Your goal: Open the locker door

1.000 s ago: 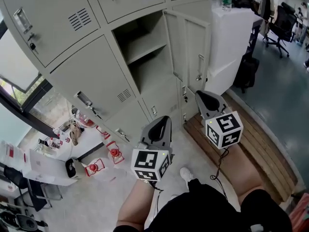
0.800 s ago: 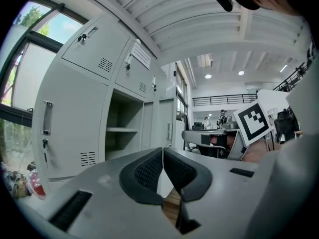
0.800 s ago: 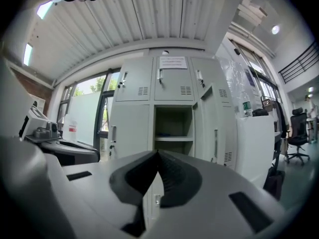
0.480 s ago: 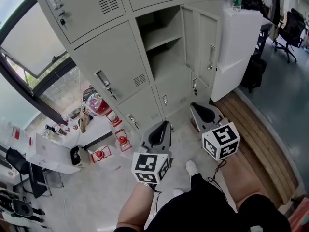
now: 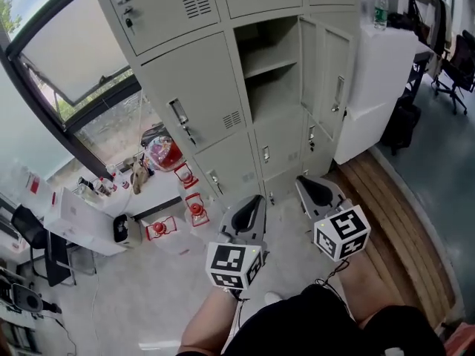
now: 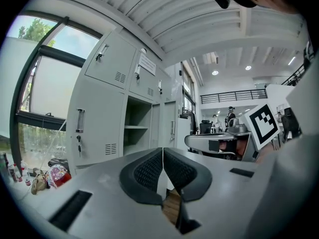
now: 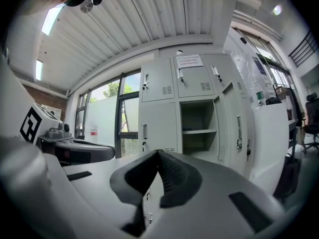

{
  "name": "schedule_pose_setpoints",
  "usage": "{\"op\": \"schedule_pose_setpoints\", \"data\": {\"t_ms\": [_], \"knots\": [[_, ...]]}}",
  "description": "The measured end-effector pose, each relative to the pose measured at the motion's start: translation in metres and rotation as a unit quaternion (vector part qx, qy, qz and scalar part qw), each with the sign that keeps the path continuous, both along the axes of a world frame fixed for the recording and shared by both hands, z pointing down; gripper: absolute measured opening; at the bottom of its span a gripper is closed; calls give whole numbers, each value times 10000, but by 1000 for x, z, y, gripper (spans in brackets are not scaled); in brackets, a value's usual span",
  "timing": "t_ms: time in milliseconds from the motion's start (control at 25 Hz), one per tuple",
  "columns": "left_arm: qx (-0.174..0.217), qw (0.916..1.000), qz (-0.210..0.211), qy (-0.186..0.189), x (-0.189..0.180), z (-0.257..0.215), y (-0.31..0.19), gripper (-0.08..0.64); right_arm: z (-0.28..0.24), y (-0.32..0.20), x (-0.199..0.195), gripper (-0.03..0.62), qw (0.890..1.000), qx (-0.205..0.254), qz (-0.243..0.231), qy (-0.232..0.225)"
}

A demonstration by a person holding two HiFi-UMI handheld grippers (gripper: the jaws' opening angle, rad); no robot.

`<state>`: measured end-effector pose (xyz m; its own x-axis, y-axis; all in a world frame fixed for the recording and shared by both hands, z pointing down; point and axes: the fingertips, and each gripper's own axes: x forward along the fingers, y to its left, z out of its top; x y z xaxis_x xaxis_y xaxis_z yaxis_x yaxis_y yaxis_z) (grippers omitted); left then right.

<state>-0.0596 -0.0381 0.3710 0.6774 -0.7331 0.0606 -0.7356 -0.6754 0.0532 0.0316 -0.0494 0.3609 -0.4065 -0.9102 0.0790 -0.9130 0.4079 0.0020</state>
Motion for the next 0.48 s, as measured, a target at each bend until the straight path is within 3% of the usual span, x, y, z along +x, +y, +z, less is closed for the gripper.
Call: {"op": "schedule_pose_setpoints", "data": {"t_ms": [240,480], "knots": [[-13,9996,-277,98,1,-3,7,20,9,10,2,54,9995,-123,-288,89],[-189,9987,-462,140,26,7,15,20,18,26,17,54,9977,-264,-609,148]]}}
